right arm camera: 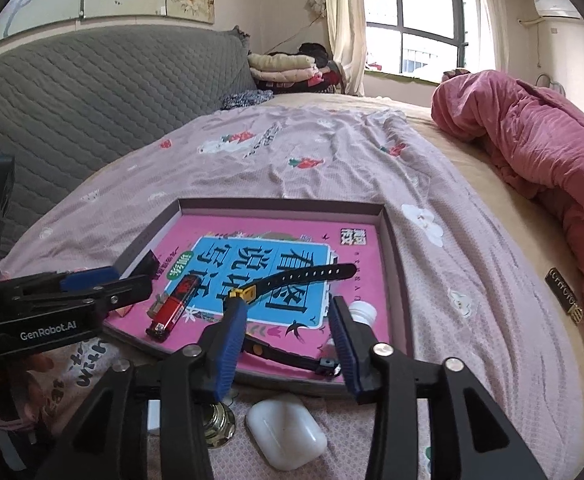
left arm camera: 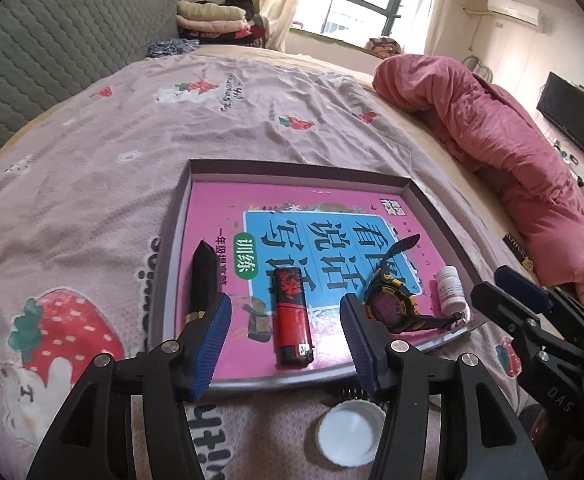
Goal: Organize rigid objects
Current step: 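Open both grippers to release the red lighter and yellow watch, then withdraw both grippers back from the box toward the remaining objects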
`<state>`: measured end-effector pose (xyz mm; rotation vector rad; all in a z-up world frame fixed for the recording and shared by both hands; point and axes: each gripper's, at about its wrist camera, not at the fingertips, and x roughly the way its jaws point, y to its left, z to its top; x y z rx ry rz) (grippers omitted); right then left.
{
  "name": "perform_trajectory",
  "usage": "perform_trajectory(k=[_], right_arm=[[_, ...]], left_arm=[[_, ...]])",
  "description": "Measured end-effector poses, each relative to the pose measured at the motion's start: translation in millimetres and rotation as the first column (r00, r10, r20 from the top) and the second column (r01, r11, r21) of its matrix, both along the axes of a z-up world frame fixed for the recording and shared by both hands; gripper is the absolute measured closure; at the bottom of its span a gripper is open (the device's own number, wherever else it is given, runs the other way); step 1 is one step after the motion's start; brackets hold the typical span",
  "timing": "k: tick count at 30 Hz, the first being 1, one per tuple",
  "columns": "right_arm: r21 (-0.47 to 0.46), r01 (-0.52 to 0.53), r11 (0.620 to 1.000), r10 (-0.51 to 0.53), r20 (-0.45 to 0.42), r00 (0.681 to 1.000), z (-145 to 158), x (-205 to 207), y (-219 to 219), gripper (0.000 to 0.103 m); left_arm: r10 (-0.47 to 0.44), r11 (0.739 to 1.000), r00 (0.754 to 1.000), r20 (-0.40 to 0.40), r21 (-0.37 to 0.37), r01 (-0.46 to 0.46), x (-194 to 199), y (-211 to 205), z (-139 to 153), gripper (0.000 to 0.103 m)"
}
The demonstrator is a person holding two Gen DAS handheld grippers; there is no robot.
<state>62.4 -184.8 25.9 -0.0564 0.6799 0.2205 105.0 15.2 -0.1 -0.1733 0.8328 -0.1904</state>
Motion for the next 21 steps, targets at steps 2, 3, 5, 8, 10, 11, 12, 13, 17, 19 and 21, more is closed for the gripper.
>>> perform_trajectory(k=[2,3,5,8,10,11,12,13,17,19,21], right_arm=[[0.003,0.003,1.0,-0.003,0.015,1.0,5,-4,-3,0.053],[0.005,0.003,1.0,-0.004,0.019,1.0,8,-6,-4,0.053],[0.015,0.004,1.0,-0.004,0.026,1.0,12,-9,-7,0.052],[0.026,-0.007,1.0,0.006,0.034,0.999,17,-15,-9,0.052],[0.026,-0.017,1.0,0.016,0.038,0.999,20,-20,-9,0.048],[0.024,-0.02,1.0,0.019,0.043,0.999,21,-24,-9,0.047],[0.018,-0.025,1.0,0.024,0.051,0.998,23,-27,-8,0.046],[0.012,-0.032,0.999,0.031,0.058,0.998,24,-31,-7,0.046],[-0.001,-0.045,0.999,0.045,0.068,0.997,28,-45,-6,0.045],[-0.004,-0.047,0.999,0.047,0.063,0.997,29,-49,-6,0.045],[-0.004,-0.053,0.999,0.053,0.051,0.997,27,-54,-5,0.044]], left_arm=[[0.002,1.0,1.0,0.008,0.009,-0.002,-6,1,4,0.041],[0.002,1.0,1.0,0.01,0.016,-0.003,-9,1,6,0.036],[0.001,1.0,1.0,0.015,0.027,-0.001,-16,1,9,0.035],[0.002,0.999,1.0,0.017,0.045,-0.003,-26,1,13,0.035],[0.003,0.999,1.0,0.016,0.054,-0.004,-32,2,15,0.034],[0.003,0.998,1.0,0.017,0.057,-0.004,-35,2,16,0.034],[0.002,0.998,1.0,0.019,0.061,-0.003,-39,2,18,0.034],[0.0,0.998,1.0,0.021,0.064,-0.002,-42,1,19,0.034],[-0.013,0.997,1.0,0.025,0.071,0.011,-56,-1,25,0.034],[-0.02,0.997,0.999,0.025,0.074,0.018,-62,-3,27,0.034],[-0.026,0.997,0.999,0.026,0.079,0.024,-68,-4,29,0.034]])
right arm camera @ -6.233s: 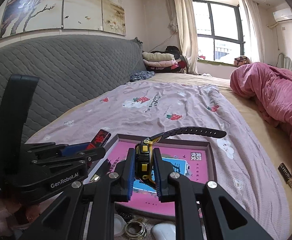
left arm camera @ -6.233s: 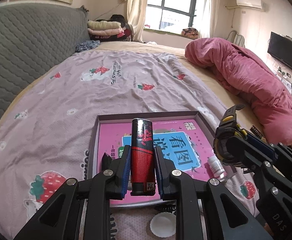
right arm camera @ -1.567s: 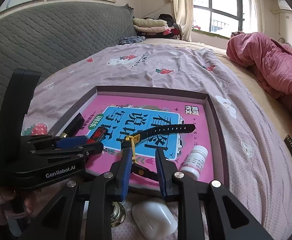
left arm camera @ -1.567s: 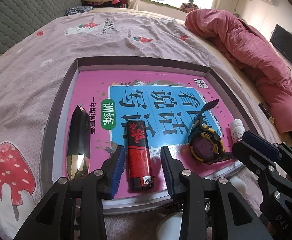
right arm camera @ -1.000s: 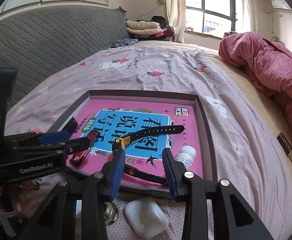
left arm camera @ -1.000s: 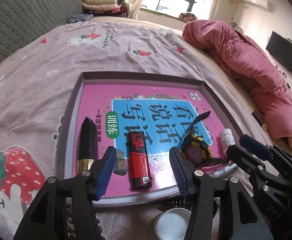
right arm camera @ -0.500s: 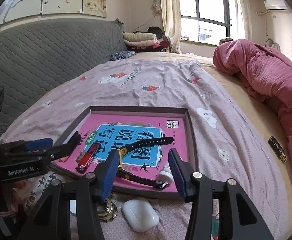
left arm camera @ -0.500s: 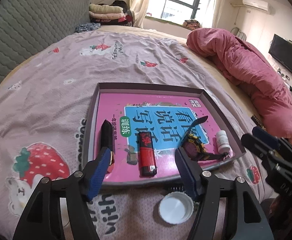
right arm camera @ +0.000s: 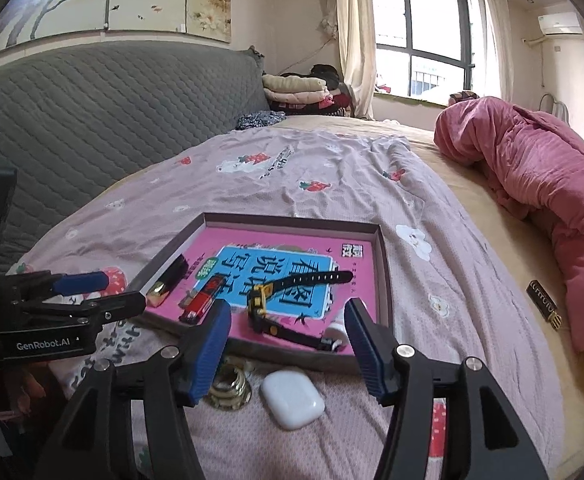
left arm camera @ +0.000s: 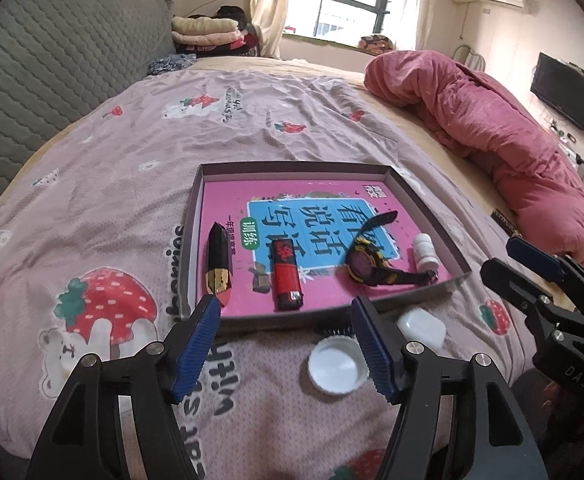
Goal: Organize rigid objects
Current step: 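Withdraw both grippers back from the box toward the remaining objects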
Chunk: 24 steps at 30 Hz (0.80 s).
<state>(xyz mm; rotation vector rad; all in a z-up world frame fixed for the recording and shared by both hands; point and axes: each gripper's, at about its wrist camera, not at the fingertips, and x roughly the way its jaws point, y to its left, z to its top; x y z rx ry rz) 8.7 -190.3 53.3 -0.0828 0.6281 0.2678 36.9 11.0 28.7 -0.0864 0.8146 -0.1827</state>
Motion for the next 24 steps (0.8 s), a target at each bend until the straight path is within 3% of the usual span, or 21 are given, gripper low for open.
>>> perform_trajectory(k=[5,24], right_arm=[[0.023,-0.004,1.0,0.005,-0.051,0.999,-8,-6,-1,0.037],[-0.03,-0.021,0.999,0.017,-0.11,0.994,-23,-26,2,0.037]], left_arm=[[-0.017,1.0,1.0,-0.009,0.003,0.017,-12,-4,1,0.033],[-0.072,0.996,0.994,-0.076,0.05,0.076,-32,-25,-15,0.031]])
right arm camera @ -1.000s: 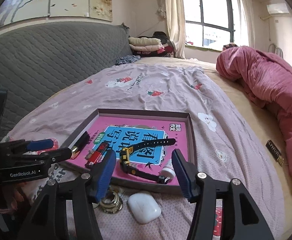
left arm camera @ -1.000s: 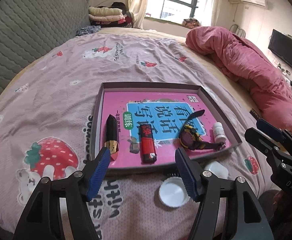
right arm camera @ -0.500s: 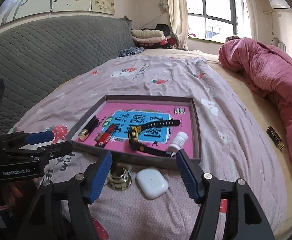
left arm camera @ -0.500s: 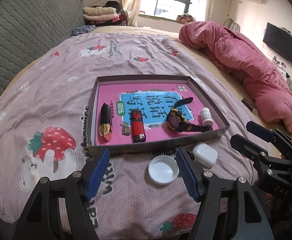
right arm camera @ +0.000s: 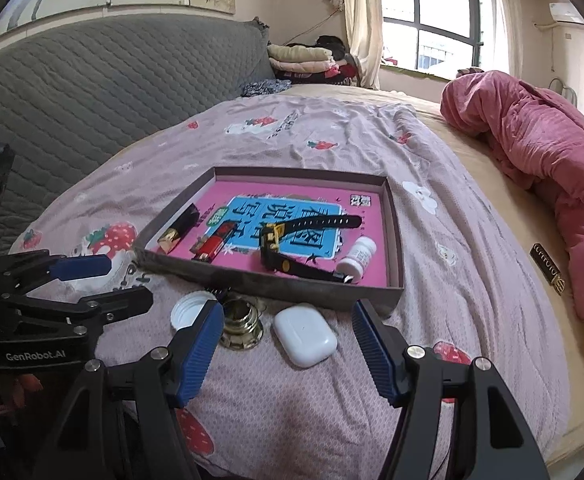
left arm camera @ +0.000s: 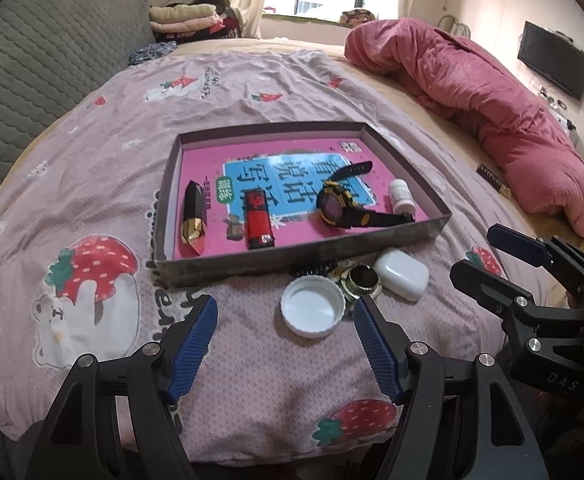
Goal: Organize rigid objects
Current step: 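Withdraw both grippers back from the box toward the remaining objects, then move the left gripper to the white bottle cap while the right gripper approaches the white earbud case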
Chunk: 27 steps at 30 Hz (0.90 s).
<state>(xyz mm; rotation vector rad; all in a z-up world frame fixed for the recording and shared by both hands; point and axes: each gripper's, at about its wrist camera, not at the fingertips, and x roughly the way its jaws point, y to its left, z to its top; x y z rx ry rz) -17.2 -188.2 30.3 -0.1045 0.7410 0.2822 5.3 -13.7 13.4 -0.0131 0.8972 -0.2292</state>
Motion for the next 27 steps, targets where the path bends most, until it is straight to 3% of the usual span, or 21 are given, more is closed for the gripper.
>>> perform_trajectory(k=[27], right_arm=[[-0.076,-0.005,0.997,-0.002,-0.096,0.995,-38,13,-1,0.037]], left_arm=[[-0.024,0.999,0.993,-0.115,-0.025,0.022,10,-8,-41,0.031]])
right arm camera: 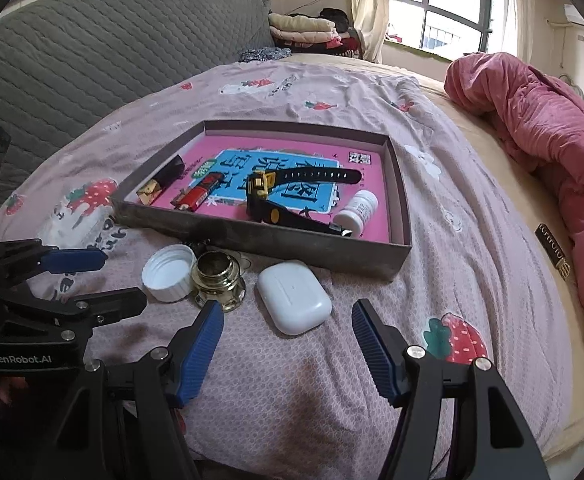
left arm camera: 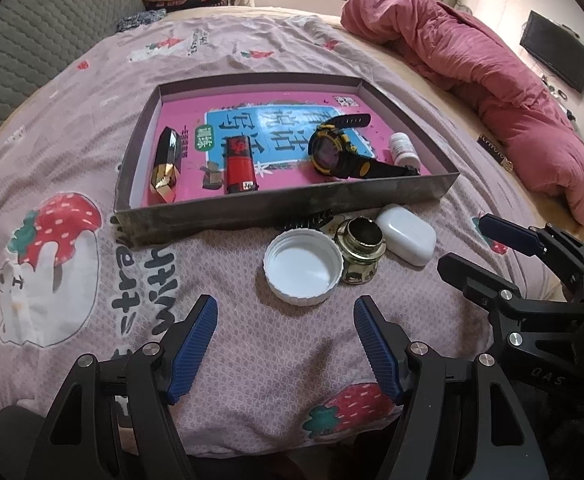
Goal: Organize rigid objects
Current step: 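Move the left gripper to the white bottle cap while the right gripper approaches the white earbud case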
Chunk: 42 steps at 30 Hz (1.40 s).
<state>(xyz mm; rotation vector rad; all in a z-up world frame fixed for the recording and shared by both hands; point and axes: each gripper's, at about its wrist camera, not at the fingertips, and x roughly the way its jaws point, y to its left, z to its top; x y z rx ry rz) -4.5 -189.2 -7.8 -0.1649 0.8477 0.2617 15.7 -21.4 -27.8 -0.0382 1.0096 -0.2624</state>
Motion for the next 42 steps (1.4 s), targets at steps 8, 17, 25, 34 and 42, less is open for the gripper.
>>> perform_trajectory(k=[8,17,25,34,42], right_arm=[[0.008,0.002,1.0,-0.001,-0.016,1.0,-10,10,-4,0.037],[0.018,-0.01,1.0,0.011,-0.042,0.999,-22,21,-7,0.037],[-0.038,-0.039,0.999,0.037,-0.041,0.998,-35,34,-2,0.037],[-0.046,-0.075,0.996,0.072,-0.06,0.996,-51,44,1,0.037],[-0.035,-0.093,0.995,0.091,-0.059,0.994,-56,53,6,0.036]], left_arm=[[-0.006,1.0,1.0,-0.016,-0.019,0.005,14,-3,-13,0.031],[-0.009,0.999,0.999,-0.039,-0.031,0.008,27,-7,-26,0.031],[-0.002,0.999,0.999,-0.037,-0.046,0.001,35,-5,-30,0.031],[0.005,0.998,1.0,-0.03,-0.065,-0.007,42,-2,-32,0.031],[0.002,0.998,1.0,-0.017,-0.058,-0.003,46,-3,-36,0.031]])
